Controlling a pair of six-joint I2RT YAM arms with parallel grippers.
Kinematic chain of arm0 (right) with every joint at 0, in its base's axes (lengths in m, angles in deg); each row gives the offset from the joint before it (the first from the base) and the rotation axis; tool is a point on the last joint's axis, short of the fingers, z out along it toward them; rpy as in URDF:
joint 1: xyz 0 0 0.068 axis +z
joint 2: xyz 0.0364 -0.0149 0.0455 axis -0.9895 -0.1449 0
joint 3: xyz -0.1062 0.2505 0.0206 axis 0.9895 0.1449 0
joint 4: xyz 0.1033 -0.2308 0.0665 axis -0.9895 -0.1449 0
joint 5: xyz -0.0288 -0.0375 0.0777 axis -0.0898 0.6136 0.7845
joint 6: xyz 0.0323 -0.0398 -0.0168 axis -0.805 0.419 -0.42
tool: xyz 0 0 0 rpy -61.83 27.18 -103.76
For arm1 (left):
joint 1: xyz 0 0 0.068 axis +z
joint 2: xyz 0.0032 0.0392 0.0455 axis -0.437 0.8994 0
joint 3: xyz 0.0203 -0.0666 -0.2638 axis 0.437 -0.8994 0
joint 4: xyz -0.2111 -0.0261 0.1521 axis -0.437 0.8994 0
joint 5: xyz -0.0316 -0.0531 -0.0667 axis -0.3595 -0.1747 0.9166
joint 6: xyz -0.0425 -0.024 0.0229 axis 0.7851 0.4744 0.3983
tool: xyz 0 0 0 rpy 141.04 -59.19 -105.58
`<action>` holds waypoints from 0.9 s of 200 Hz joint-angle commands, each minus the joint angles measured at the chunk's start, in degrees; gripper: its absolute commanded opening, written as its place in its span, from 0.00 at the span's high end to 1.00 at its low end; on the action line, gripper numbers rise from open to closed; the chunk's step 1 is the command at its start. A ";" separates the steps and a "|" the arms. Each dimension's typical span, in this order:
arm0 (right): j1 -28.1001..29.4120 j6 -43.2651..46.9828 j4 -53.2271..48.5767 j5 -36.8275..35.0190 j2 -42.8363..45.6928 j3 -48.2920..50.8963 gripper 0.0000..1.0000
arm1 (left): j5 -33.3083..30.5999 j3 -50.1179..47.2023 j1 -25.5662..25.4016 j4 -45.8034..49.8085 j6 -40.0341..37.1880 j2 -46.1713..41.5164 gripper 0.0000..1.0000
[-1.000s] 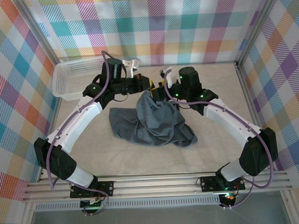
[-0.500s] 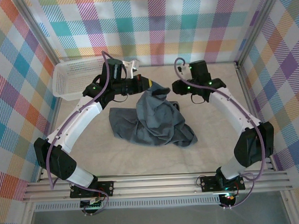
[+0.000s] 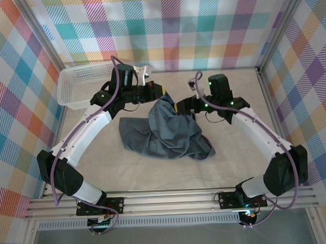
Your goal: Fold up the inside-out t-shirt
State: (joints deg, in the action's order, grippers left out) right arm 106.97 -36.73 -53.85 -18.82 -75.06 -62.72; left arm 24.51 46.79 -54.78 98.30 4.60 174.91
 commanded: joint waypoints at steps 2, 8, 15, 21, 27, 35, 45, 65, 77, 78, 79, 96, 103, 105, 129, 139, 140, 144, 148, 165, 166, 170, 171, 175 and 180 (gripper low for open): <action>3.41 7.04 11.94 -6.67 0.44 0.12 0.21 | 0.41 1.81 -0.78 -0.51 -0.11 -0.35 1.00; 3.55 6.92 12.77 -8.79 0.02 -0.06 0.22 | 0.41 1.78 -0.82 -0.56 -0.09 -0.42 1.00; 3.78 7.00 14.01 -11.16 -0.61 -0.09 0.24 | 0.39 1.82 -0.82 -0.61 0.03 -0.43 1.00; 3.95 7.24 14.91 -13.34 -1.21 -0.18 0.26 | 0.44 1.78 -0.78 -0.83 0.19 -0.37 1.00; 4.18 8.47 15.39 -14.56 -1.88 -0.37 0.28 | 0.49 1.76 -0.84 -0.91 0.33 -0.40 1.00; 4.68 10.86 15.47 -15.87 -2.99 -0.86 0.30 | 0.56 1.71 -0.84 -1.03 0.43 -0.40 1.00; 4.98 12.31 14.91 -17.47 -4.52 -1.58 0.32 | 0.63 1.77 -0.84 -1.10 0.47 -0.40 1.00; 5.02 15.79 13.09 -20.35 -6.39 -3.27 0.37 | 0.65 1.78 -0.84 -0.76 0.25 -0.38 1.00; 4.98 17.25 11.64 -21.14 -7.14 -3.99 0.40 | 0.55 1.64 -0.83 -0.73 0.16 -0.46 1.00; 5.00 17.29 11.49 -21.25 -7.18 -4.06 0.40 | 0.52 1.62 -0.84 -0.71 0.17 -0.49 1.00; 5.01 17.35 11.38 -21.43 -7.24 -4.10 0.40 | 0.55 1.56 -0.80 -0.75 0.17 -0.50 1.00; 4.76 16.99 7.90 -24.75 -8.76 -5.15 0.44 | 0.38 1.51 -0.82 -0.54 -0.11 -0.58 1.00; 4.27 16.04 6.23 -24.71 -9.25 -5.80 0.47 | 0.20 1.63 -0.78 -0.23 -0.34 -0.59 1.00; 4.07 15.67 5.50 -24.43 -9.42 -6.04 0.48 | 0.09 1.63 -0.83 -0.10 -0.41 -0.60 1.00; 0.55 9.31 -5.44 -14.83 -10.23 -8.93 0.52 | -1.41 1.19 -0.82 1.06 -1.23 -0.86 1.00; -1.27 7.28 -8.42 -11.35 -9.97 -8.57 0.53 | -1.50 0.70 -0.84 0.97 -1.32 -0.76 1.00; -1.46 7.07 -8.73 -11.12 -9.96 -8.46 0.53 | -1.51 0.67 -0.84 0.97 -1.36 -0.77 1.00; -2.13 6.28 -9.50 -10.55 -9.80 -7.96 0.53 | -1.51 0.57 -0.84 0.82 -1.34 -0.69 1.00; -2.87 5.53 -10.11 -10.31 -9.70 -7.34 0.54 | -1.42 0.47 -0.84 0.69 -1.24 -0.57 1.00; -6.01 2.80 -13.66 -12.03 -9.67 -5.73 0.62 | -1.26 0.90 -0.84 -0.25 -0.95 0.08 1.00; -6.16 2.68 -13.86 -12.12 -9.68 -5.72 0.62 | -1.22 0.99 -0.84 -0.21 -0.96 0.09 1.00; -6.73 2.28 -14.87 -12.16 -9.68 -5.56 0.64 | -1.32 1.45 -0.80 -0.13 -1.07 0.30 1.00; -6.88 2.20 -15.03 -12.14 -9.68 -5.50 0.64 | -1.33 1.57 -0.82 -0.02 -1.11 0.38 1.00; -7.59 1.93 -15.88 -12.05 -9.64 -5.31 0.66 | -1.34 2.08 -0.84 0.24 -1.35 0.59 1.00; -8.07 1.66 -16.82 -12.08 -9.55 -5.07 0.68 | -1.58 2.83 -0.84 0.66 -1.74 0.89 1.00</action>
State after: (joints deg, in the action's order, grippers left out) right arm 101.77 -30.39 -61.72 -32.90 -85.07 -69.08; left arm 23.50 46.79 -54.78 98.47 4.56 174.97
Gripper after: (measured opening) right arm 0.359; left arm 0.052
